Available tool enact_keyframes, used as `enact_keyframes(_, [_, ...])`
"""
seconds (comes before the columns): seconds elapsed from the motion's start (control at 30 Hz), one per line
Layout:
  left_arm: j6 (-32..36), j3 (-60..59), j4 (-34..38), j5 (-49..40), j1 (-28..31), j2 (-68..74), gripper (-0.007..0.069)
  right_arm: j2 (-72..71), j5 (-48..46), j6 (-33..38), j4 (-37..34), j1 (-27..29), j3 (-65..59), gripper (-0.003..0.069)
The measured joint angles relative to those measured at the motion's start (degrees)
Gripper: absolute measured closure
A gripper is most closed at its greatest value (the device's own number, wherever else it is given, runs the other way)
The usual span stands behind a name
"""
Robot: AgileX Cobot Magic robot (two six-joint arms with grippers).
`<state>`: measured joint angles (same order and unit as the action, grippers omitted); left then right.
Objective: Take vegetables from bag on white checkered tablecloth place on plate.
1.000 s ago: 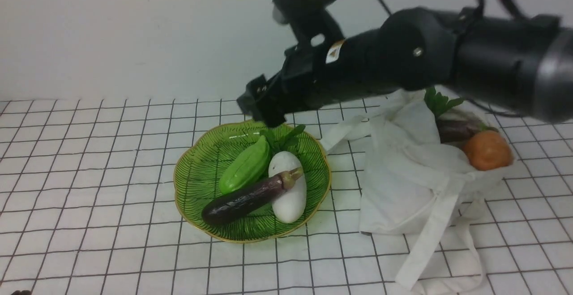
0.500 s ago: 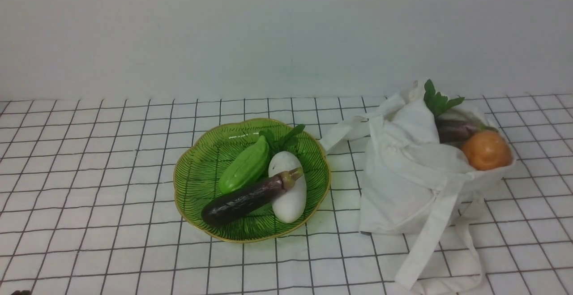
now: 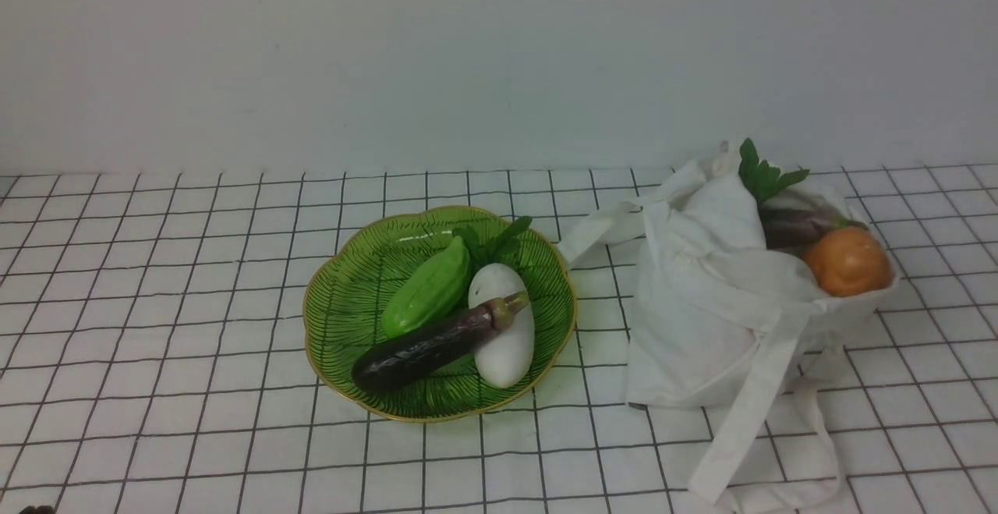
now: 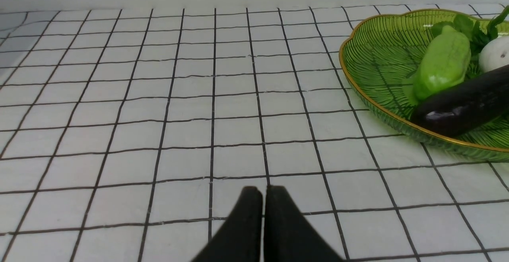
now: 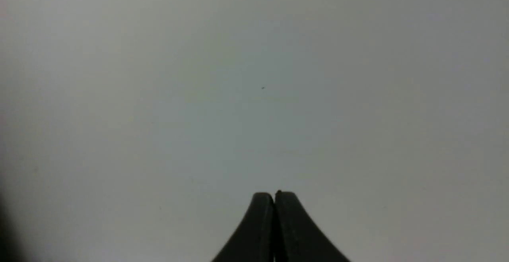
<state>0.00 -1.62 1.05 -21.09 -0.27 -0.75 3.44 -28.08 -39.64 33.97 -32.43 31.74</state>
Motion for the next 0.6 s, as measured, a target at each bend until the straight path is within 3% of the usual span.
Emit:
enact_keyframes(0.2, [0.3,0.0,0.0,0.0,0.0,0.0,0.0632,-4.3,1.5,-0.2,-4.4,0.0,-5.8,0.0673])
enact_keyframes(0.6, [0.3,0.0,0.0,0.0,0.0,0.0,0.0632,-4.4,6.1,1.6,-4.6,0.0,-8.3,0.0673])
